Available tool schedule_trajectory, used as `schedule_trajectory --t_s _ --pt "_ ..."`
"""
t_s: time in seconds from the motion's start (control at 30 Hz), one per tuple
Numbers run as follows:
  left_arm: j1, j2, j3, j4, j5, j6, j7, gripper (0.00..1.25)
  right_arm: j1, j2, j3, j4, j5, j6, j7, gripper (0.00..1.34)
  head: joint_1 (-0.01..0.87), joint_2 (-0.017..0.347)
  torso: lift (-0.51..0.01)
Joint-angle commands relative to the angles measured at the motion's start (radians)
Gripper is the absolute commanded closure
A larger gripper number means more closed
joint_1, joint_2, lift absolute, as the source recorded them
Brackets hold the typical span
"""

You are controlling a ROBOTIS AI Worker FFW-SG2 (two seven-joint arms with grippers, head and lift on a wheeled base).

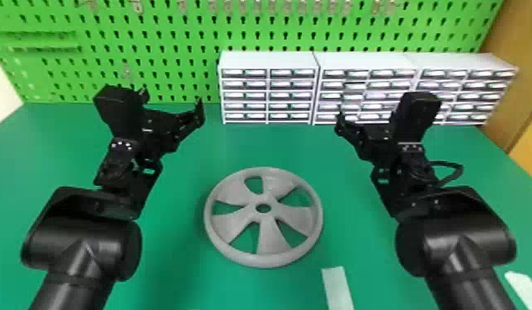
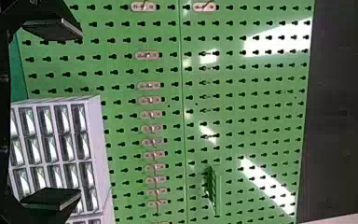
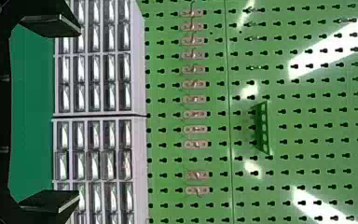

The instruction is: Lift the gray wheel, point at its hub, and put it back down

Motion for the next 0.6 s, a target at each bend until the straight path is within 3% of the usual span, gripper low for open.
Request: schedule_trajectory --t_s 0.0,0.2,0.4,0.57 --pt "0.0 -0.001 0.006 0.0 0.005 -0.009 0.004 0.1 -0.002 0.003 0.0 0.001 0.0 0.0 0.0 0.08 0.692 0.048 -0.088" --pt "0.002 0.009 -0.019 0.0 0.037 -0.04 0.093 0.1 -0.002 0.006 -0.012 0.001 0.005 -0.009 0.0 0.08 0.692 0.048 -0.088" --pt "0.002 0.063 -0.103 0.0 0.066 -0.08 0.258 0.1 0.0 0.008 -0.024 0.001 0.025 -0.04 0.001 0.08 0.692 0.048 -0.088" --pt "-0.004 0.071 -0.115 0.001 0.013 -0.101 0.283 0.1 -0.01 -0.005 -0.012 0.001 0.052 -0.046 0.001 0.08 0.692 0.048 -0.088"
